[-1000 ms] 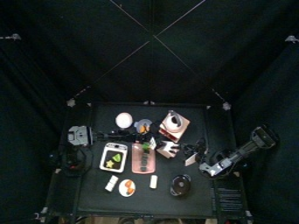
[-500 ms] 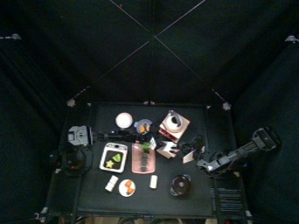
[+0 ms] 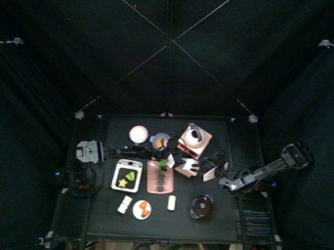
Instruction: Place knife sharpener back in holder
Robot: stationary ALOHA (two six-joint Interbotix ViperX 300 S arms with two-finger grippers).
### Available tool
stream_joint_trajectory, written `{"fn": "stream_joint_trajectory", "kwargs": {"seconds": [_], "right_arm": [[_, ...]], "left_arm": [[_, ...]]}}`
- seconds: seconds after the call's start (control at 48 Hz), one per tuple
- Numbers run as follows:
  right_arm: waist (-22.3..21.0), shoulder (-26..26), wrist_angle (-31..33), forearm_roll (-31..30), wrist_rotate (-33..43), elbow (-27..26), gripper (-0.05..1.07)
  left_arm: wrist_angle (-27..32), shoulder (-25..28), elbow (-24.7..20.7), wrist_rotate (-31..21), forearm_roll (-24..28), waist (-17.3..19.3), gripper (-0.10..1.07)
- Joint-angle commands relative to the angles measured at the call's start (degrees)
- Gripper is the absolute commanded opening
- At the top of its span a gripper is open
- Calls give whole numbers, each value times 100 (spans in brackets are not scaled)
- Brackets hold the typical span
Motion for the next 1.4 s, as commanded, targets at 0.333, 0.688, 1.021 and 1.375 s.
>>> {"fn": "stream_joint_trajectory", "kwargs": {"seconds": [0.333, 0.688, 1.021, 1.375], "right_arm": [[-53, -97, -44, -193, 0, -290, 81], [123, -352, 132, -114, -35, -272, 55], [431, -448, 642, 633, -88, -387, 32], [1151, -510, 1503, 598, -26, -554, 32]], "left_arm": [[-26, -141, -88, 18, 26, -9, 94], [-26, -176, -44, 18, 26, 0, 94], [-18, -185, -35, 18, 26, 0, 94], [-26, -185, -35, 18, 26, 0, 94]]}}
